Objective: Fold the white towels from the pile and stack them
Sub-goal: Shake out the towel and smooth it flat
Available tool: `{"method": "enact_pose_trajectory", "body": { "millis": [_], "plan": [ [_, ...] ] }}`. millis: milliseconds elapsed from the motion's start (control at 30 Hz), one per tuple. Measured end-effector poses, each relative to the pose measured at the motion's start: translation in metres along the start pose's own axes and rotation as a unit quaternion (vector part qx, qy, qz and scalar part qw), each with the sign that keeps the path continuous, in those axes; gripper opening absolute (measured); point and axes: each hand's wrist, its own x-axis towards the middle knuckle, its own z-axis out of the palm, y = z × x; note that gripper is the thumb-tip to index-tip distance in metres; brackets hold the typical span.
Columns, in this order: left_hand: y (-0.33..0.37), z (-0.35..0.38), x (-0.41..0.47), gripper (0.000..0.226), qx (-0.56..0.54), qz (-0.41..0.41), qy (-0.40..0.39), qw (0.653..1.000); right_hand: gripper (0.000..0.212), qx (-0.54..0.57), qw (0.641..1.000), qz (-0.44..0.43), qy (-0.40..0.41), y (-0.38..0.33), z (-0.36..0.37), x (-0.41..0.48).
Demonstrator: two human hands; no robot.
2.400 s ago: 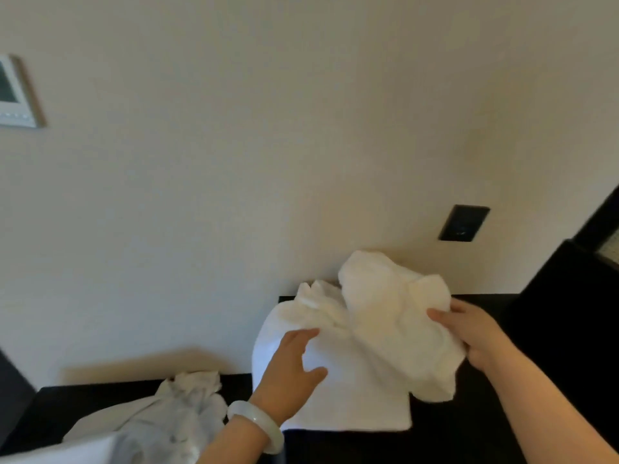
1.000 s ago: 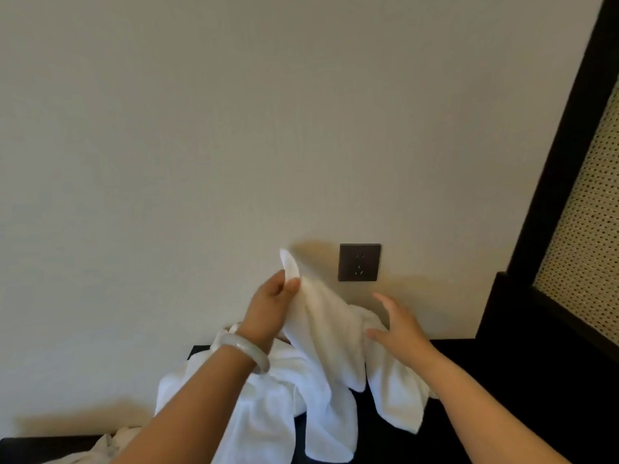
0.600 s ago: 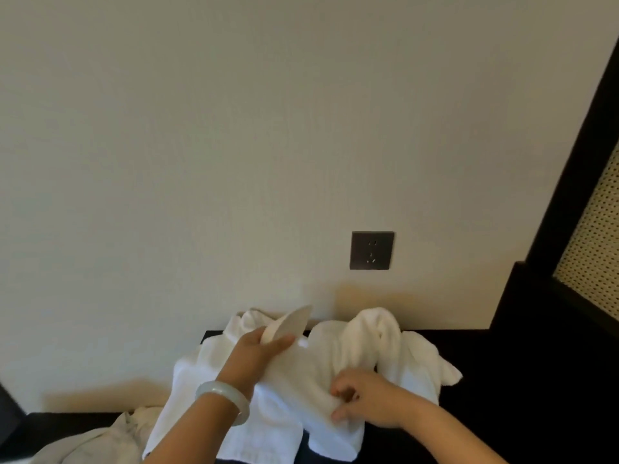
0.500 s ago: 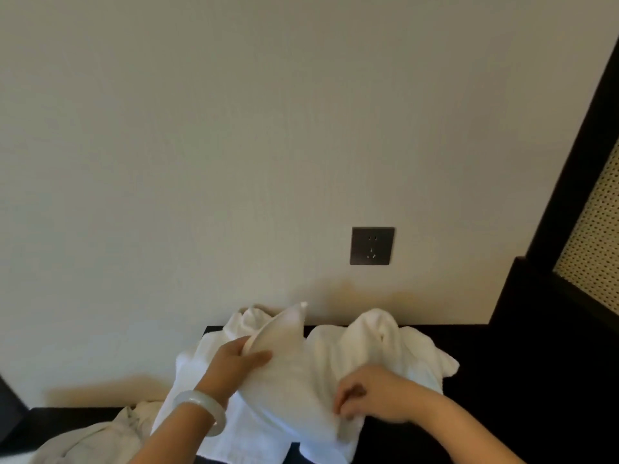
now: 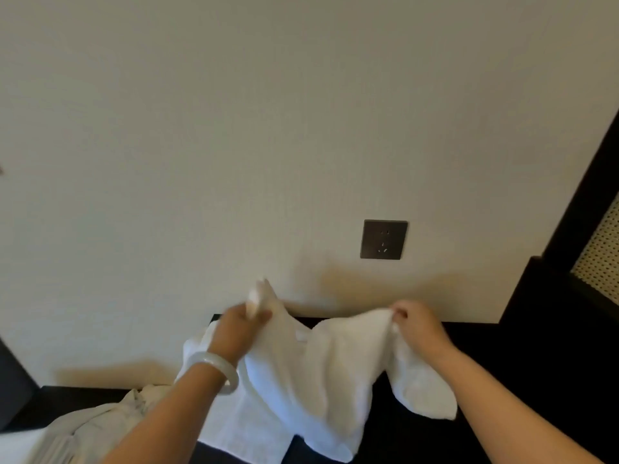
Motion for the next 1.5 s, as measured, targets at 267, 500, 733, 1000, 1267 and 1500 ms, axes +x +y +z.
{"method": "enact_pose_trajectory", "body": {
  "millis": [267, 500, 733, 1000, 1267, 1500],
  "plan": [
    [0.085, -0.057, 0.009, 0.021, -0.217, 0.177, 0.022, 0.96, 0.024, 0.267, 0.932, -0.051, 0.238, -0.035, -0.118, -0.016],
    [-0.045, -0.023, -0.028, 0.035, 0.083, 0.109, -0.18, 0.974, 0.018, -0.123, 0.954, -0.01, -0.273, 0.061, -0.018, -0.12],
    [-0.088, 0.002, -0.051, 0.043, 0.103, 0.099, 0.043, 0.989, 0.027, -0.027, 0.993, 0.092, -0.062, 0.041, -0.031, -0.066],
    [-0.073, 0.03, -0.082, 0.024, -0.378, -0.295, -0.035, 0.877, 0.047, 0.007, 0.989, 0.054, -0.14, 0.02, 0.016, -0.021],
    [-0.072, 0.054, -0.093, 0.084, -0.449, -0.11, -0.138, 0.876, 0.03, 0.098, 0.979, -0.021, -0.176, -0.016, 0.021, -0.095],
    [-0.071, 0.066, -0.089, 0.037, -0.492, -0.184, 0.031, 0.85, 0.031, -0.102, 0.902, 0.096, -0.409, 0.034, -0.013, -0.139]
  ]
}}
